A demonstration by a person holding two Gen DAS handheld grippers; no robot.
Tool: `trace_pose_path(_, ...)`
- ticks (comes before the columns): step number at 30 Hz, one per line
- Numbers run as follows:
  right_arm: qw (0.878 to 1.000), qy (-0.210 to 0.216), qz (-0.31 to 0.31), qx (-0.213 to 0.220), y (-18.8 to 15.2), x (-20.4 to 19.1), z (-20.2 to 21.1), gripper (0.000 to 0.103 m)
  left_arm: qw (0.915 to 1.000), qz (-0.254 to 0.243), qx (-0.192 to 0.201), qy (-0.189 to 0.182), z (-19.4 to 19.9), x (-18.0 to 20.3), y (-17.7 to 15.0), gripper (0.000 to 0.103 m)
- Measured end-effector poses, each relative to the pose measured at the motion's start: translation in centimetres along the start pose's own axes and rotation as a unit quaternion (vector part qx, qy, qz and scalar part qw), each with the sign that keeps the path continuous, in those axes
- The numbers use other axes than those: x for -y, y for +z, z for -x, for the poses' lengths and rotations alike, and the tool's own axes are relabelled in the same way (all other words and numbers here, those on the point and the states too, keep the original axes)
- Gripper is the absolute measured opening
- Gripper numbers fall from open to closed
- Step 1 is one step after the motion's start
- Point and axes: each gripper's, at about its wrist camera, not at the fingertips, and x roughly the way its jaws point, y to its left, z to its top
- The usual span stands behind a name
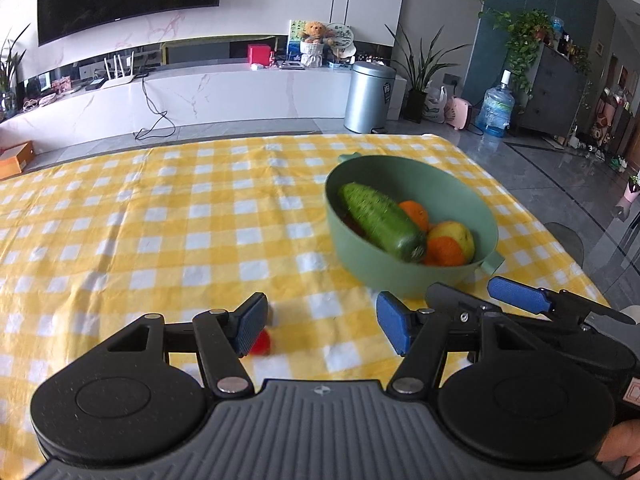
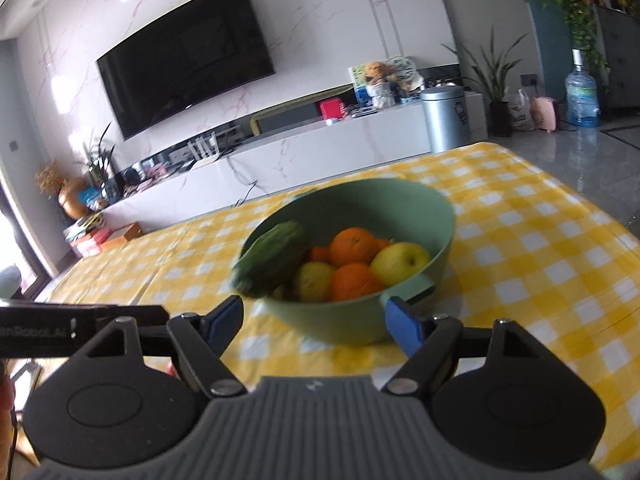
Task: Organize fruits
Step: 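Withdraw both tools toward the remaining kiwis and tomato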
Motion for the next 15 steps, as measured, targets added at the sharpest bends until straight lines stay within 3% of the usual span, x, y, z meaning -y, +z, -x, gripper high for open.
trace_pose_path(12,0.996,-0.004,0.081,-0.038,-2.8,-3.9,-0.5,0.074,0.9992,0.031,-0.025,-0.001,0.6,-4.2,-3.7,0.074)
trace_pose_path(15,0.994,0.002,0.097,-0.048,-3.3,-4.7,-0.8,0.069,0.9987,0.035,-0.035,-0.010,0.5,-5.0,-4.5,0.073)
